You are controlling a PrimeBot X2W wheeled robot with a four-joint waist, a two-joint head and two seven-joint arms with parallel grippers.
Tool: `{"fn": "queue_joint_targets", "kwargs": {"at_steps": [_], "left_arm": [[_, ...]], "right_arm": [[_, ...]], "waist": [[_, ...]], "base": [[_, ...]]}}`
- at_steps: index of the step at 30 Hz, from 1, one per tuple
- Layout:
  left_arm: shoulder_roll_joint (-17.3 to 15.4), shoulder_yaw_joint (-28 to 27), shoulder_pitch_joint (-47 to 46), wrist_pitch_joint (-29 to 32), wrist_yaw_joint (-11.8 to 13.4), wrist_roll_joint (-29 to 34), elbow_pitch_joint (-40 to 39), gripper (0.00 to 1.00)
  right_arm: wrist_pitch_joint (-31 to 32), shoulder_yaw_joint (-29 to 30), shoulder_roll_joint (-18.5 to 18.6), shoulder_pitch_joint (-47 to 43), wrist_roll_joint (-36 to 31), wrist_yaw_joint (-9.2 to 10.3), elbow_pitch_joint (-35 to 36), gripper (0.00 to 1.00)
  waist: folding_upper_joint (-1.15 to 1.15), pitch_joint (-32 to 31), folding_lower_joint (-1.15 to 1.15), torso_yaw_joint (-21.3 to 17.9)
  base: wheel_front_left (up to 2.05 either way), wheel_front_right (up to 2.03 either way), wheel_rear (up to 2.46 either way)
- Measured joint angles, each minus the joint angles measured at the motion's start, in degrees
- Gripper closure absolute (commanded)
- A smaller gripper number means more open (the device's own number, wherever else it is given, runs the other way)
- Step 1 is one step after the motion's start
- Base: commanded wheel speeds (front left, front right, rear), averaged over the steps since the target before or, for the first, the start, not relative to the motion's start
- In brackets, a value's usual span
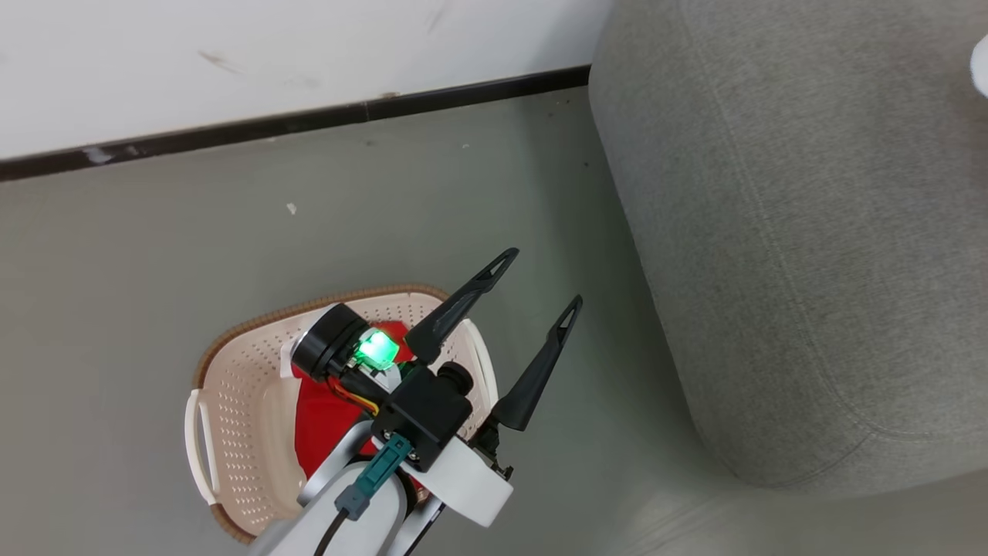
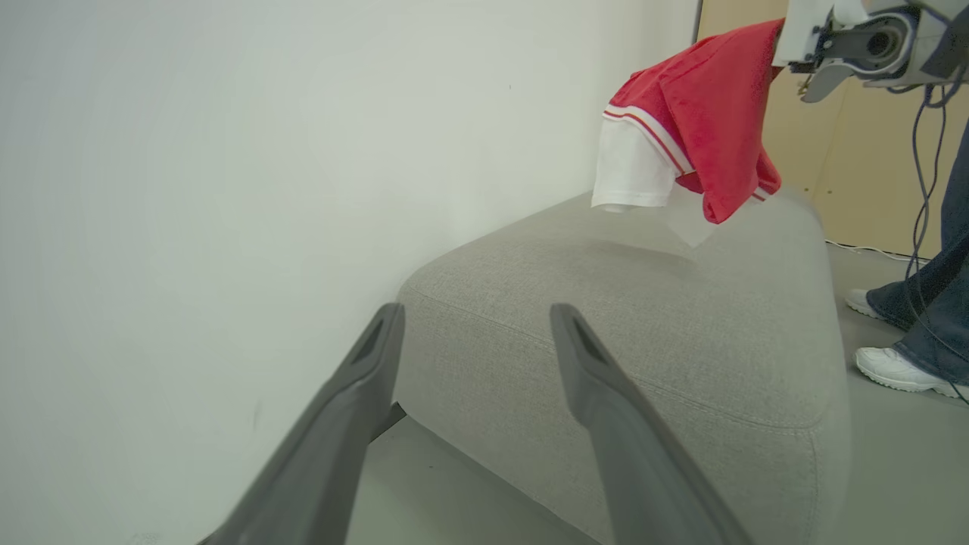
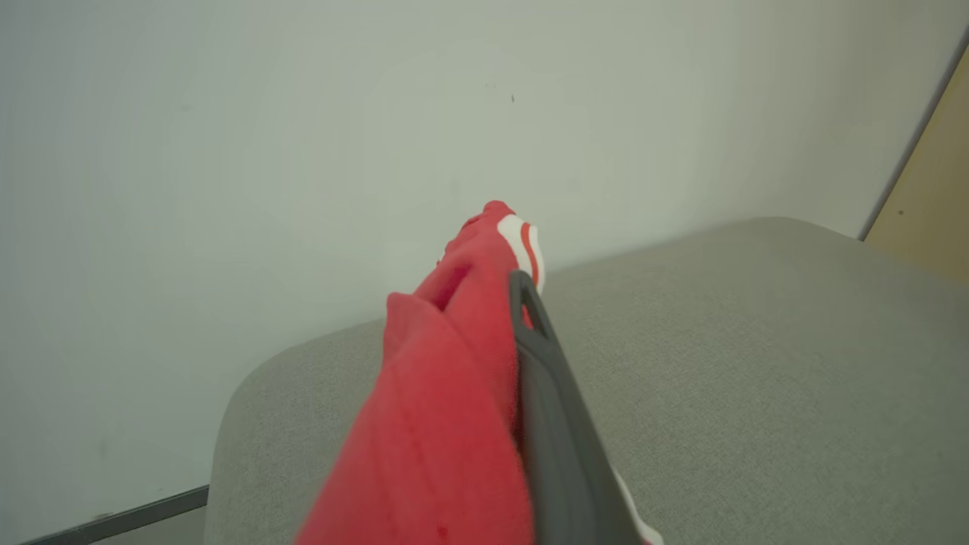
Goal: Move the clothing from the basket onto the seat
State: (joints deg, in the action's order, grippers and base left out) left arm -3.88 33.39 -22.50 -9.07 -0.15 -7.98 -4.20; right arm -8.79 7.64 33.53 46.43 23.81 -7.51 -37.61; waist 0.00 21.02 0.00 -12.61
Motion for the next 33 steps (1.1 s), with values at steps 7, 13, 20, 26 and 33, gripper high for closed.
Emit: {"fn": "queue_joint_targets", "kwargs": {"at_steps": [7, 13, 20, 26, 33], "left_arm": [[0.14, 1.32, -2.02, 0.6, -0.62, 0.11, -0.22, 0.0], [0.19, 1.63, -3.44, 0.93, -1.11, 0.24, -0.15, 0.0], [0.3, 2.01, -5.55, 0.9, -1.98, 0.24, 0.57, 0.0], [0.34, 2.03, -6.46, -0.19, -2.13, 0.01, 2.34, 0.0], [0.54, 2.23, -7.72, -1.14, -2.61, -0.57, 3.88, 0.0]], "right_arm": [[-1.51, 2.32, -0.82, -0.1, -0.31, 0.01, -6.33, 1.0], [-2.5, 2.72, -4.2, -0.39, -0.3, 0.0, -9.44, 1.0], [-3.85, 1.64, -6.08, -1.59, -0.3, 0.0, -10.15, 1.0], [-4.8, -1.44, -7.57, -2.34, -0.24, 0.0, -8.53, 0.21], [-5.0, -2.91, -7.88, -5.72, -0.23, 0.0, -7.11, 0.0]], "waist": [[0.0, 3.28, 0.0, 2.06], [0.0, 5.32, 0.0, 3.46], [0.0, 7.51, 0.0, 5.05], [0.0, 8.37, 0.0, 5.53], [0.0, 7.97, 0.0, 4.9]], "base": [[0.0, 0.0, 0.0], [0.0, 0.0, 0.0], [0.0, 0.0, 0.0], [0.0, 0.0, 0.0], [0.0, 0.0, 0.0]]}}
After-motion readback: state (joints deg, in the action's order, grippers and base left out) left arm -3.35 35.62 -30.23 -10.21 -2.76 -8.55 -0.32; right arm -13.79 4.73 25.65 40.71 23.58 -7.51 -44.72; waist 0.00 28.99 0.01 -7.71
